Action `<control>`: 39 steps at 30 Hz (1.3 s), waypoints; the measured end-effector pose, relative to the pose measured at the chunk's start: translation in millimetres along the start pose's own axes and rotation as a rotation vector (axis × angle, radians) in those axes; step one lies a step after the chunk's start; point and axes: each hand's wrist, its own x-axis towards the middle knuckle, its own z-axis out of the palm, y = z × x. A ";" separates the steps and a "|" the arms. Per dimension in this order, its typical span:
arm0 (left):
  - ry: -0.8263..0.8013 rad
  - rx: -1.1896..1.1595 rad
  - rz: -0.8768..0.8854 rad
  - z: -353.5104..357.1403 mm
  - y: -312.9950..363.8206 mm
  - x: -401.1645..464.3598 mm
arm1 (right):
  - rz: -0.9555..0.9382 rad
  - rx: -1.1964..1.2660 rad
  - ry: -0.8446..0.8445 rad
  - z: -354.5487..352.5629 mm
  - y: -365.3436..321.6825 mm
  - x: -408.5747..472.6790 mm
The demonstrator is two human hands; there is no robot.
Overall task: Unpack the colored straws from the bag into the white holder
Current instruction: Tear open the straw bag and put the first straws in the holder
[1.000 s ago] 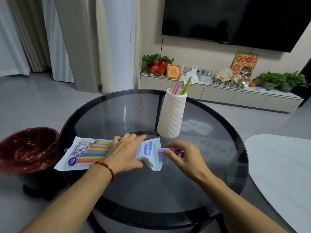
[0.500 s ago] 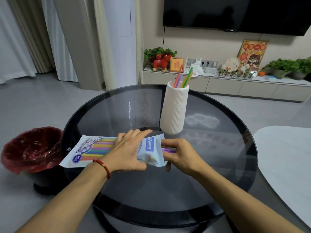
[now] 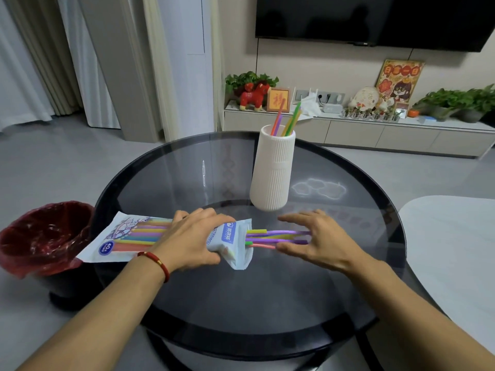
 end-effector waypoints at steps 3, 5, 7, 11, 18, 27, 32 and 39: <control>0.005 0.042 0.003 2.3 3.8 2.3 | -0.211 -0.451 0.005 7.3 -24.9 2.3; 0.007 0.042 0.011 3.6 4.0 2.4 | -0.218 -0.546 -0.027 21.3 -39.3 5.9; -0.002 0.045 0.002 2.6 0.9 1.3 | -0.181 -0.511 -0.079 30.7 -44.6 8.5; -0.068 0.125 -0.108 -5.2 -8.6 -2.9 | -0.107 -0.410 -0.157 14.2 -28.7 3.9; -0.183 0.169 -0.125 -1.0 7.8 -5.9 | -0.064 -0.433 -0.124 -21.5 -0.8 -17.7; -0.041 0.214 0.023 30.6 52.8 23.4 | -0.115 -0.715 0.271 -33.1 -30.9 -33.7; -0.005 0.070 -0.081 28.6 50.1 25.6 | -0.299 -0.178 0.674 -16.1 -59.8 -48.6; 0.015 0.013 0.028 34.9 78.5 21.6 | 0.608 1.302 0.311 33.8 -81.6 -3.8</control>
